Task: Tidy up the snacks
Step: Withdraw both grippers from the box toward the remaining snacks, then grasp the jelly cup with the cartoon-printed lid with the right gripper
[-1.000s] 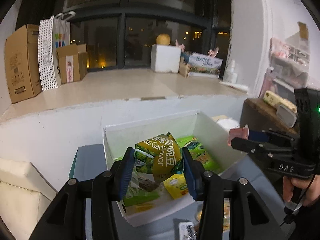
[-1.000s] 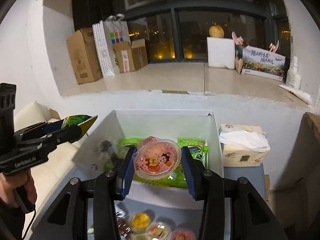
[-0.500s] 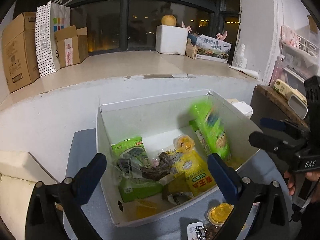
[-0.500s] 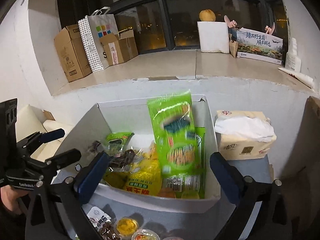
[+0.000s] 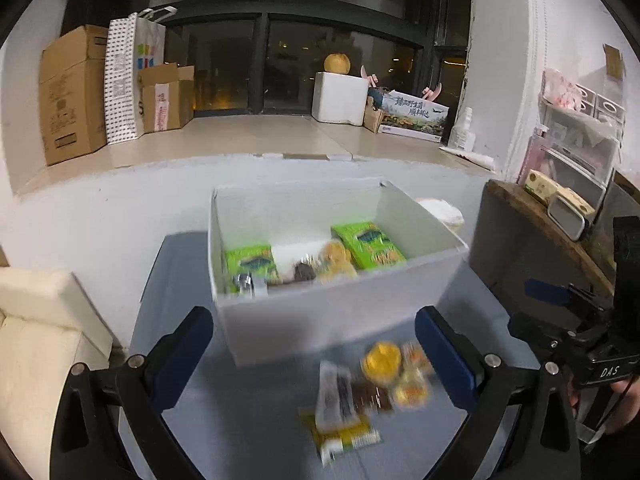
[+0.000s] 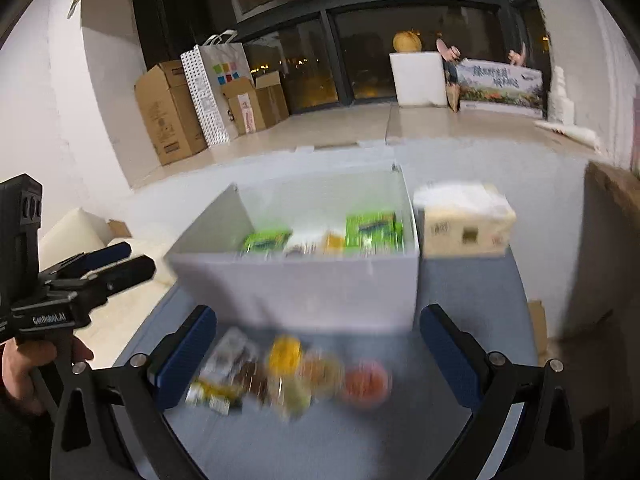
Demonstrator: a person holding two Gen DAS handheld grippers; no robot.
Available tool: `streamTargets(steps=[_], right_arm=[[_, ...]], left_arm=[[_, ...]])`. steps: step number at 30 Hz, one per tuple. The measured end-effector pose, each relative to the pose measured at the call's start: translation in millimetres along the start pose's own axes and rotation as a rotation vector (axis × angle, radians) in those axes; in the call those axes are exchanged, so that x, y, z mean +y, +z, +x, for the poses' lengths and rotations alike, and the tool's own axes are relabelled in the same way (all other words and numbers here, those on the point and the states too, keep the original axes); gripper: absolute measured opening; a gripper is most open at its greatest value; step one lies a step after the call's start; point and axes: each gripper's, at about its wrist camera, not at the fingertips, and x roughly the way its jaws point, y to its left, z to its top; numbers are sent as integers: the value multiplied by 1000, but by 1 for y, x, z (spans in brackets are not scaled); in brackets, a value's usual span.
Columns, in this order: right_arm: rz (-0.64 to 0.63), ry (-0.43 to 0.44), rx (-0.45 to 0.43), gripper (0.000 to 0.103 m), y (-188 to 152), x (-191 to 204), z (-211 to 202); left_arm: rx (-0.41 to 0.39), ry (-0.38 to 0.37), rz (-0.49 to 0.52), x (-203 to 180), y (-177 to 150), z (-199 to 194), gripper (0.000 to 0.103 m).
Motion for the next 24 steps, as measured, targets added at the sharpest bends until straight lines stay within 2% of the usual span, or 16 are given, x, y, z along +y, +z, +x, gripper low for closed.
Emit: streamTargets(steps=[5,12,16,21,24], right_arm=[[-16,-38,14,103,-47,5,-26],[-12,-72,76,103,-79,-6,-10],[-19,-101,116,103,-78,-18,17],[34,-93,195,103,-70,-48,61],[-3,-90,226,103,-63,-50,80]], left_arm=[[12,12,-14,-15,-50,-38,103],[33,27,-16,-26,-89,-66,103],[24,35,-26,-28,-99,-76,103],[39,37,-31,-28,-106,-75,103],[54,44,-35,-26,-107,-70,103]])
